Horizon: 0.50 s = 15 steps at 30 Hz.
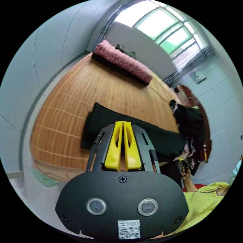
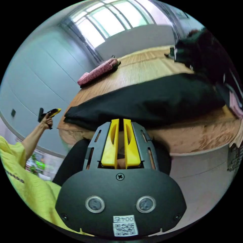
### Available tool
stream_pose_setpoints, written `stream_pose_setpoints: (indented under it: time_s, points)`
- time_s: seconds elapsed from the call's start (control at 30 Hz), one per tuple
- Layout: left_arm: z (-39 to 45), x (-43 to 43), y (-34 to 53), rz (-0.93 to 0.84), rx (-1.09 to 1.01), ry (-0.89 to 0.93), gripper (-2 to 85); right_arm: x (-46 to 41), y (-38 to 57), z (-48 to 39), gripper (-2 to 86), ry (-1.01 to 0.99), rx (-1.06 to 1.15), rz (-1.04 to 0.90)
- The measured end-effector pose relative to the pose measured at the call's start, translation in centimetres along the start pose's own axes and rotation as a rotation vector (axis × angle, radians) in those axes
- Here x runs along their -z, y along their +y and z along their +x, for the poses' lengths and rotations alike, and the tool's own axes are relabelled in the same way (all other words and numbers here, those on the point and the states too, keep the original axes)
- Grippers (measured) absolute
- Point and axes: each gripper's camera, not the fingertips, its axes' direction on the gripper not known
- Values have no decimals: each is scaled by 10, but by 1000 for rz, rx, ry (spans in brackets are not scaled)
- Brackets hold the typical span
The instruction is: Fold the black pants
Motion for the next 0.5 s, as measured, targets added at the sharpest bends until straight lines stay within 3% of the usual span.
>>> stream_pose_setpoints:
  time_s: [0.1, 0.17, 0.23, 0.33, 0.4, 0.5]
  points:
    - [31, -10, 83, 47, -11, 110, 6, -9, -18, -39, 56, 275, 135, 22]
    - [58, -30, 122, 20, -37, 186, 4, -39, -30, -38, 64, 369, 168, -113]
    - [98, -61, 163, -12, -37, 295, 4, -66, -37, -19, 65, 269, 92, -261]
    - [155, -106, 192, -140, -103, 366, 4, -58, -58, 1, 74, 83, -13, -293]
    - [181, -124, 205, -177, -135, 355, 4, -41, -63, -11, 86, 75, 40, -215]
    - [213, -141, 220, -203, -191, 317, 7, -36, -65, -61, 106, 184, 309, -166]
